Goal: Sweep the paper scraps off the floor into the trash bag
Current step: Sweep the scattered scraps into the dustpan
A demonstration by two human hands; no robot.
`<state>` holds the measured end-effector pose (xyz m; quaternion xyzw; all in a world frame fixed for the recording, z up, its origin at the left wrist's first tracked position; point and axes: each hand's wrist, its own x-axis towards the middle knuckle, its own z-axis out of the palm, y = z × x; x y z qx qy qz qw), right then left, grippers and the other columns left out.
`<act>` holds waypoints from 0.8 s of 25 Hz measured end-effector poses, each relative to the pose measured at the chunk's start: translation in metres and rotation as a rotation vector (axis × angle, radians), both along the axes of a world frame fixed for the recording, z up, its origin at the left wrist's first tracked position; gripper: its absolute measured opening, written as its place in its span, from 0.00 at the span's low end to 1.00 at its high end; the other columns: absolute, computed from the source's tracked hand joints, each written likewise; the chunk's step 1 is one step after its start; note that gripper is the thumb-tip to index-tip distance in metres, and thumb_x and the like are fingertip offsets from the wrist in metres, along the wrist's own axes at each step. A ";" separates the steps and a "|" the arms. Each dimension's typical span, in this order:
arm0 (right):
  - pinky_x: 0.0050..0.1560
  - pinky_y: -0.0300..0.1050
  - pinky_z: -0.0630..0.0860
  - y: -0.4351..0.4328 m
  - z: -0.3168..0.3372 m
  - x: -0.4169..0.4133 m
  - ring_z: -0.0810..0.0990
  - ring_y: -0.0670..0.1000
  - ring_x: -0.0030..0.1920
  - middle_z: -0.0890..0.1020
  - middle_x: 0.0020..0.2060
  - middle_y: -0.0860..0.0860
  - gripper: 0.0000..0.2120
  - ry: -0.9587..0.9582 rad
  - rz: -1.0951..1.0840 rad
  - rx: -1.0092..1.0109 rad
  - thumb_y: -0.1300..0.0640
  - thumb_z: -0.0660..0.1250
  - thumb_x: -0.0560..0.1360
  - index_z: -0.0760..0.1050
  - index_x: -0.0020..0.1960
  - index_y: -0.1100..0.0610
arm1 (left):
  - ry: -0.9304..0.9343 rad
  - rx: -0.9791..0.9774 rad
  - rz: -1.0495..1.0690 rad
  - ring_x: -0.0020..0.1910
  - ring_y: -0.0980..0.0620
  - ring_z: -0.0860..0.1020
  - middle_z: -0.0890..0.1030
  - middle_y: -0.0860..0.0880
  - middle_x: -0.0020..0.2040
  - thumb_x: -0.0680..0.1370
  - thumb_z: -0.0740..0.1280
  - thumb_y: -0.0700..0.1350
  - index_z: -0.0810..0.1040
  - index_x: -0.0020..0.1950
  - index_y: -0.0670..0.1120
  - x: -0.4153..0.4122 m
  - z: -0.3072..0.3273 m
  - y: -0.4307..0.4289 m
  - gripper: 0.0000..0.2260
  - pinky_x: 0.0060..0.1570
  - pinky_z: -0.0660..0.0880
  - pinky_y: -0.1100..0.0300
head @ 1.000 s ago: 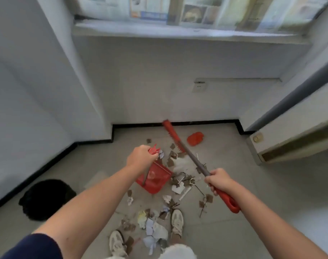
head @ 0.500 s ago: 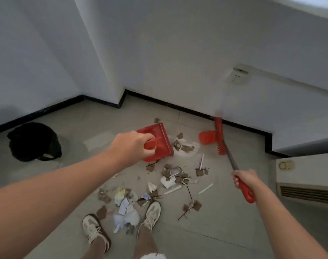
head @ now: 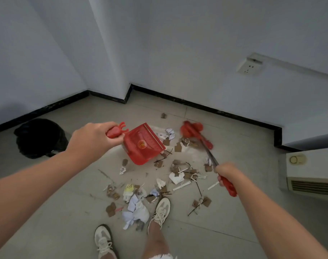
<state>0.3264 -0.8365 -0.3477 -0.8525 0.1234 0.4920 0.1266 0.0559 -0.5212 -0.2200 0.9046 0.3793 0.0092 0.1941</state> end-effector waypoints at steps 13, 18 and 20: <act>0.20 0.36 0.66 0.052 0.130 -0.174 0.66 0.49 0.18 0.69 0.24 0.54 0.03 0.119 0.276 -0.035 0.64 0.62 0.77 0.71 0.48 0.64 | 0.003 -0.099 0.083 0.39 0.49 0.78 0.80 0.53 0.35 0.72 0.64 0.58 0.78 0.39 0.52 -0.146 0.036 0.058 0.11 0.37 0.76 0.55; 0.20 0.35 0.64 0.078 0.134 -0.137 0.66 0.49 0.18 0.69 0.24 0.55 0.04 -0.001 0.142 0.097 0.66 0.62 0.76 0.72 0.49 0.66 | -0.032 -0.077 0.127 0.36 0.49 0.78 0.77 0.55 0.31 0.71 0.64 0.58 0.74 0.34 0.51 -0.152 0.036 0.060 0.12 0.33 0.74 0.57; 0.20 0.36 0.64 0.101 0.115 -0.108 0.66 0.50 0.19 0.69 0.25 0.55 0.03 -0.048 0.078 0.146 0.66 0.63 0.76 0.70 0.44 0.65 | -0.045 -0.053 0.169 0.37 0.50 0.79 0.77 0.55 0.31 0.72 0.65 0.59 0.76 0.36 0.53 -0.150 0.031 0.056 0.11 0.34 0.74 0.57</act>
